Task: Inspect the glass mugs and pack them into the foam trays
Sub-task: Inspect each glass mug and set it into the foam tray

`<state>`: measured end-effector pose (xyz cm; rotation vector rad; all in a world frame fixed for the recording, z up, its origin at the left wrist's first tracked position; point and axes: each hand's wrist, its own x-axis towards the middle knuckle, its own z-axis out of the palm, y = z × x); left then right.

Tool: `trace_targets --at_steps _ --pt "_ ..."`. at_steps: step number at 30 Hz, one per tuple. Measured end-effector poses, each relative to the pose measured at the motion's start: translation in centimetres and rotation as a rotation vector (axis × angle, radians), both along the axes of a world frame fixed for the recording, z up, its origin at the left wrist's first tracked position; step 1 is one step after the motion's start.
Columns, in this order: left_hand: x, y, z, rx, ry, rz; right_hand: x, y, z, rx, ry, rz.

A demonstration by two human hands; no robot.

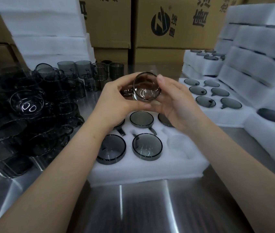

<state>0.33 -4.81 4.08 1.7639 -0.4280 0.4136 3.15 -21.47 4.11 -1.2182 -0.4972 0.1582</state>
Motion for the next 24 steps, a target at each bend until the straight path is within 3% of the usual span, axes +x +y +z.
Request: trace_targets --at_steps 7,12,17,24 --pt "-0.5 -0.5 0.3 0.198 -0.073 -0.011 -0.2 0.3 -0.1 -0.099 -0.008 -0.205" --pt "-0.5 -0.7 0.3 0.311 -0.117 -0.008 -0.6 1.0 -0.5 -0.209 -0.147 -0.342" --pt "-0.1 -0.3 0.2 0.293 -0.118 -0.015 -0.9 1.0 -0.5 -0.342 -0.275 -0.345" --pt "-0.3 0.3 0.3 0.126 -0.014 -0.052 -1.6 -0.1 0.5 -0.354 -0.371 -0.175"
